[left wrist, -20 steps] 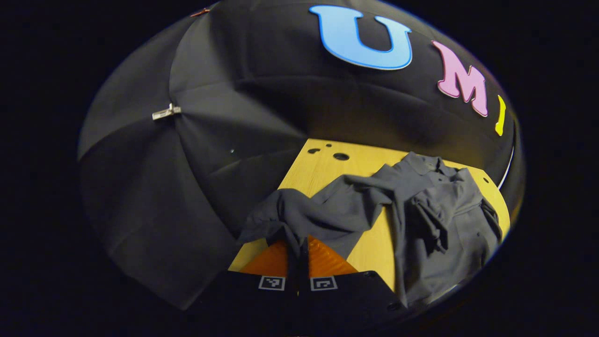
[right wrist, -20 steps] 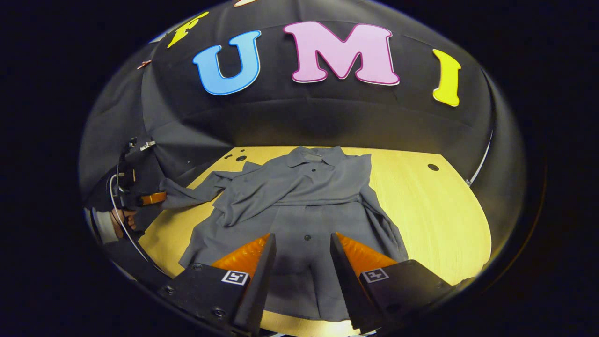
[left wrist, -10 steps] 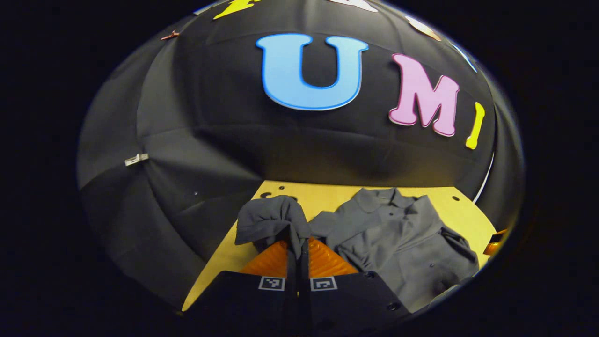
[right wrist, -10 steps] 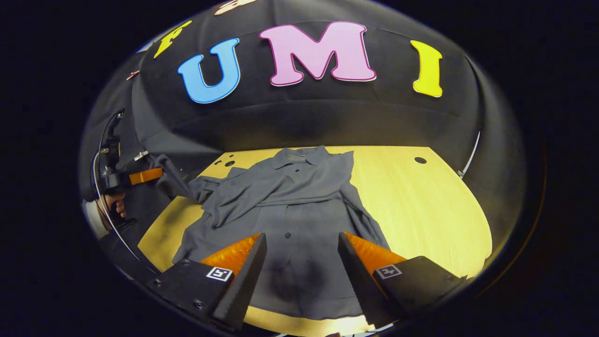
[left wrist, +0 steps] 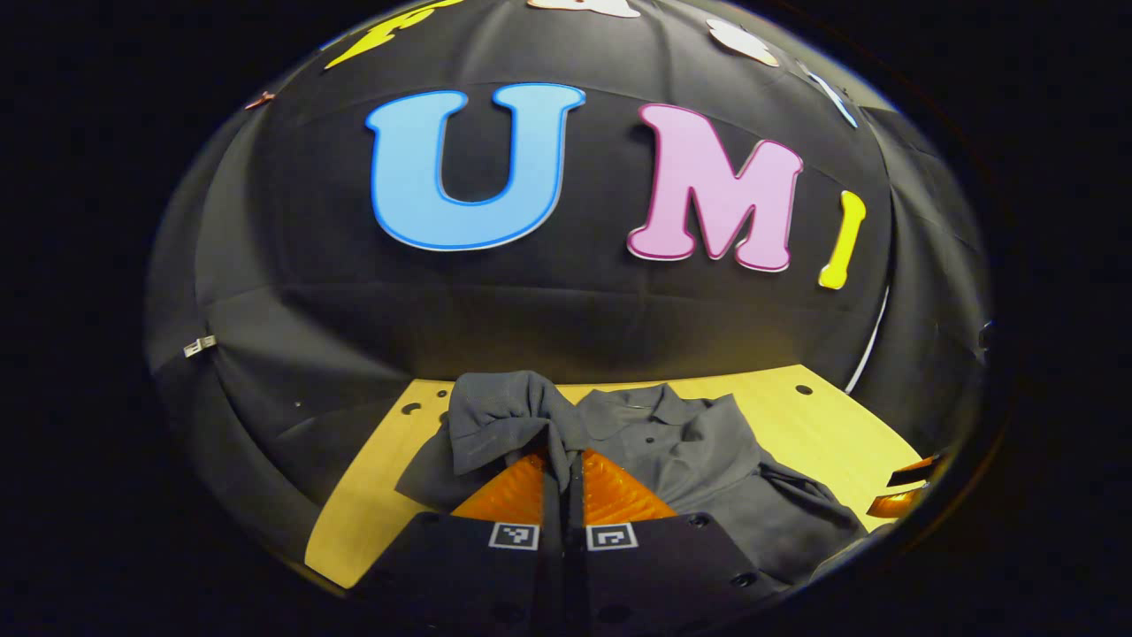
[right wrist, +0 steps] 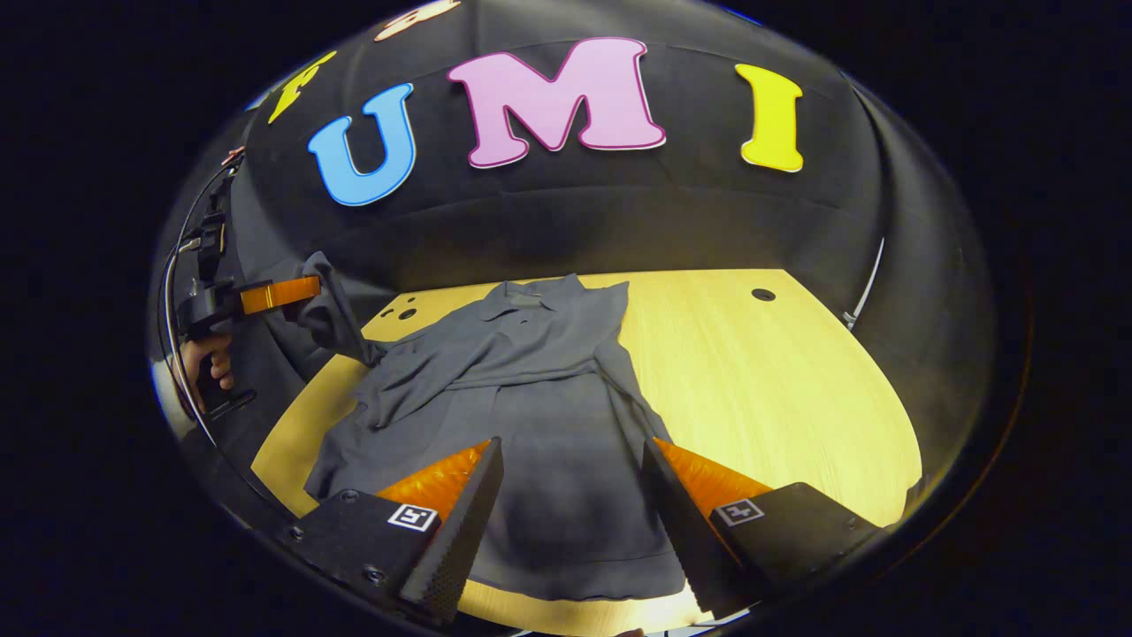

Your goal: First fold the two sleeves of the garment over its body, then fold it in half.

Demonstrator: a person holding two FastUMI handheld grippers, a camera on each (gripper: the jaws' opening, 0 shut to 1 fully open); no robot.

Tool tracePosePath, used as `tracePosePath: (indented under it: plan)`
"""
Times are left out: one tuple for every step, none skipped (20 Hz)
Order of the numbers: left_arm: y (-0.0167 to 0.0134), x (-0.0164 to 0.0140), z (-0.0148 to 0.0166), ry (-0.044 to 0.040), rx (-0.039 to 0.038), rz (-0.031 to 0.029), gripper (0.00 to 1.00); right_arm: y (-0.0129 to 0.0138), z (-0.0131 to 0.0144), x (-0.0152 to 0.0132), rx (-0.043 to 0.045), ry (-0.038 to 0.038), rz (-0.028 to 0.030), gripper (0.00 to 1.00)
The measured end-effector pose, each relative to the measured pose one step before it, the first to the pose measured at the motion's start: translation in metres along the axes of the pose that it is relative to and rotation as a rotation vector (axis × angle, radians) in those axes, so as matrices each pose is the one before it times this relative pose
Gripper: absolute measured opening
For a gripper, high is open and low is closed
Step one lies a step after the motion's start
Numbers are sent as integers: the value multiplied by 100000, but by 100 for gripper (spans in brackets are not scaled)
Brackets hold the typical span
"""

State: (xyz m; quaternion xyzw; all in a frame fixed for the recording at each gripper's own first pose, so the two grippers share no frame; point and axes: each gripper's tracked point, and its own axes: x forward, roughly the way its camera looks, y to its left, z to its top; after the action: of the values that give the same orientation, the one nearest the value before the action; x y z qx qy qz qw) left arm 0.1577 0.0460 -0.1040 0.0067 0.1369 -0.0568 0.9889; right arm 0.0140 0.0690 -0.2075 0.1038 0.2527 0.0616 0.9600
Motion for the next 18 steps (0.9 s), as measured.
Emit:
tracePosePath:
  plan:
    - [-1533, 366, 66, 266, 652, -1599, 5, -649, -144, -37, 596, 241, -608, 98]
    - [-1658, 506, -115, 538, 860, -1810, 5, -582, -66, 48, 534, 327, -416, 98]
    - [-1252, 509, -172, 503, 726, -1256, 5, -560, -104, -53, 428, 282, -385, 98]
    - [-1425, 636, -223, 775, 685, -1643, 5, -518, -63, -83, 395, 182, -387, 98]
    - [-1540, 833, -160, 994, 925, -1678, 5, -570, -100, -89, 313, 189, -245, 98]
    - [-1387, 703, -143, 778, 1144, -1577, 6, -559, -45, 90, 317, 157, -339, 98]
    - [-1443, 638, -485, 1060, 1368, -1809, 5, -603, -14, -146, 336, 188, -440, 98]
    - [-1380, 614, -443, 1339, 1761, -1786, 5, -654, 19, 27, 541, 157, -433, 98]
    - [-1266, 770, -447, 1315, 2086, -1588, 5, -655, -38, 50, 663, 299, -396, 97]
    - [-1313, 744, -437, 1127, 2193, -1720, 5, -638, -32, -24, 643, 210, -481, 98]
    - [-1419, 731, -537, 1265, 2133, -1708, 5, -776, -112, 115, 561, 192, -387, 98]
    - [-1400, 755, -425, 1060, 1885, -1915, 5, -746, 55, 58, 435, 155, -455, 97]
    - [-1277, 674, -611, 1256, 1412, -1740, 5, -607, -115, 87, 443, 323, -382, 97]
    - [-1130, 720, -642, 1481, 1061, -1416, 5, -615, -130, 145, 436, 463, -347, 98]
    - [-942, 756, -898, 1934, 804, -1102, 5, -568, -188, -35, 381, 522, -290, 97]
    - [-793, 789, -880, 2201, 627, -682, 5, -486, -290, 121, 353, 405, -275, 98]
    - [-706, 697, -1003, 2375, 474, -413, 5, -648, -293, 138, 290, 403, -190, 98]
    - [-633, 651, -879, 2349, 665, -340, 5, -494, -95, 151, 353, 353, -85, 98]
